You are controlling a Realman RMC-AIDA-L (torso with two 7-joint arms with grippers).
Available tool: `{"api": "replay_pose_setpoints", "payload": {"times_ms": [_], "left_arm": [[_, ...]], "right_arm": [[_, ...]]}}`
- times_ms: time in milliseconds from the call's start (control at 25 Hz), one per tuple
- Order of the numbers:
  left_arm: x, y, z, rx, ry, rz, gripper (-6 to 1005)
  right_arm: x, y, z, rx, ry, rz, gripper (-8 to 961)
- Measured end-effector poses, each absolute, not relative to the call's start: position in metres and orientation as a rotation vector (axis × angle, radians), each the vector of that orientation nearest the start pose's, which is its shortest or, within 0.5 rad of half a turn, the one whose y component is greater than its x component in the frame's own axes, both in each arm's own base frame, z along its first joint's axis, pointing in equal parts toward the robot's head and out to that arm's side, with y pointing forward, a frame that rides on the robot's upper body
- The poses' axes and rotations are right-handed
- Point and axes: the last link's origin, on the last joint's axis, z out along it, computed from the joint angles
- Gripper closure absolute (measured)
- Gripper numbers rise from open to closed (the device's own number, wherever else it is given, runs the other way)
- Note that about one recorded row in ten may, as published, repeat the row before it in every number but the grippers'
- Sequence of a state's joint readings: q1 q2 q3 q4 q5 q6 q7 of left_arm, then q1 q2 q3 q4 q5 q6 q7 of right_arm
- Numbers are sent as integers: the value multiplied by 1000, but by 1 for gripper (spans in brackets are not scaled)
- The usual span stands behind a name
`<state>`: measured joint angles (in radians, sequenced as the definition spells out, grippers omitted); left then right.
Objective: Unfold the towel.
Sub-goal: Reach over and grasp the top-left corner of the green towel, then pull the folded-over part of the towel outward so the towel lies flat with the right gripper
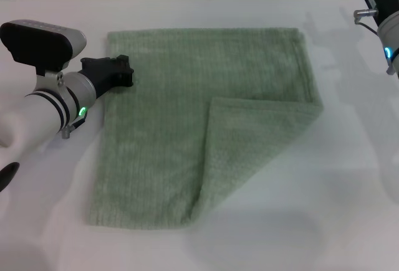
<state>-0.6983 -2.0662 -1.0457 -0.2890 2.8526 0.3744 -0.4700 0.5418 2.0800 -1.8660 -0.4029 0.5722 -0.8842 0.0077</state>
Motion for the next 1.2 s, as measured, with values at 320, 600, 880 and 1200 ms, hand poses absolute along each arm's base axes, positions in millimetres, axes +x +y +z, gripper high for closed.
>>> {"api": "replay_pose_setpoints", "payload": {"times_ms": [320, 600, 880, 1200], "left_arm": [[-277, 407, -84, -2027, -815, -316, 1001], [-276, 408, -84, -2029, -809, -317, 1001], [-276, 408, -84, -2030, -808, -318, 1001], [-275, 408, -84, -2031, -808, -320, 1001]], "right_arm": [[237, 419, -21, -1676, 600, 696, 173], [200, 430, -36, -1836, 706, 614, 173], [154, 435, -35, -2018, 737, 436, 173], [123, 427, -34, -2230, 703, 226, 173]]}}
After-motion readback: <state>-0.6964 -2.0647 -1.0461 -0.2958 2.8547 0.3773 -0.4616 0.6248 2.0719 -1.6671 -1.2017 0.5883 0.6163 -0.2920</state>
